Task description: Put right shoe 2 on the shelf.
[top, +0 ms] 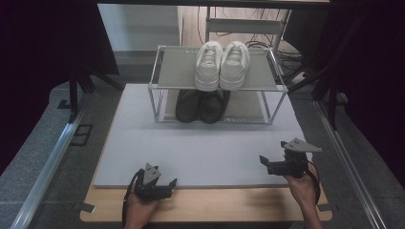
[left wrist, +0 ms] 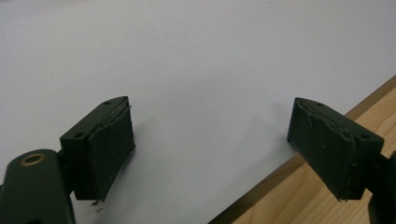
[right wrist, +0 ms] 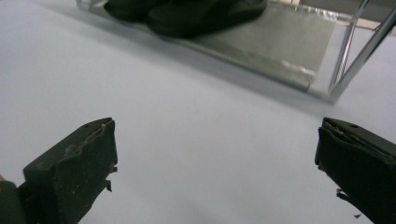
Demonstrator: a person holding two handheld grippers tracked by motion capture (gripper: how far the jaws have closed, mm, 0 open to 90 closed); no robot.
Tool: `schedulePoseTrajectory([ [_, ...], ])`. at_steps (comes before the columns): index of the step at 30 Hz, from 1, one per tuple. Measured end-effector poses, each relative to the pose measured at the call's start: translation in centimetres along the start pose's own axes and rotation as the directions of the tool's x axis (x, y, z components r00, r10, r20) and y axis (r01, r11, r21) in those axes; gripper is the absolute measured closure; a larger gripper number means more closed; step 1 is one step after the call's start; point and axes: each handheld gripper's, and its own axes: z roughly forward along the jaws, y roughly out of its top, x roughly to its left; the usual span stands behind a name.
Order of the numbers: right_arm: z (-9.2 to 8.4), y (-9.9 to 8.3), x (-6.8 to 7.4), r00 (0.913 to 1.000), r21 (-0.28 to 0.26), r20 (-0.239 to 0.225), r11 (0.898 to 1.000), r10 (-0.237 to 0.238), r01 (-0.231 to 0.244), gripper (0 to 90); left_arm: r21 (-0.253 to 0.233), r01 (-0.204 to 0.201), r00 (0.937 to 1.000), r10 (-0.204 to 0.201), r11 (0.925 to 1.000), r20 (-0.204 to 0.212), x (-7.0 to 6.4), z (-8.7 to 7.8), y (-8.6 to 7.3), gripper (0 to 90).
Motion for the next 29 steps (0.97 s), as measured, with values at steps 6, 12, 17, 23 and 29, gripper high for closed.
schedulePoseTrajectory([
  [6,0.0,-2.3,-0.3,0.9998,0.025,-0.01,1.0,0.019,-0.019,0.0,0.0,0.0,1.0,0.0,1.0,-0.001,0.0,0.0,0.0,14.3],
  [12,0.2,-4.5,-0.5,0.999,0.068,-0.009,0.997,0.043,-0.042,0.0,0.0,0.0,1.0,0.0,1.0,-0.002,0.0,0.0,0.0,14.3],
  [17,0.5,-6.4,-0.6,0.9984,0.121,-0.014,0.991,0.056,-0.054,0.0,0.0,0.001,1.0,-0.001,1.0,-0.002,0.0,0.0,0.0,14.3],
  [23,0.8,-8.0,-0.5,0.9995,0.137,0.009,0.99,0.031,-0.031,0.0,0.0,0.002,1.0,-0.002,1.0,-0.003,0.0,0.0,0.0,14.3],
  [29,0.7,-8.7,-0.3,0.9988,0.083,0.029,0.996,0.04,-0.043,0.0,0.0,0.002,1.0,-0.002,1.0,-0.002,0.0,0.0,0.0,14.3],
])
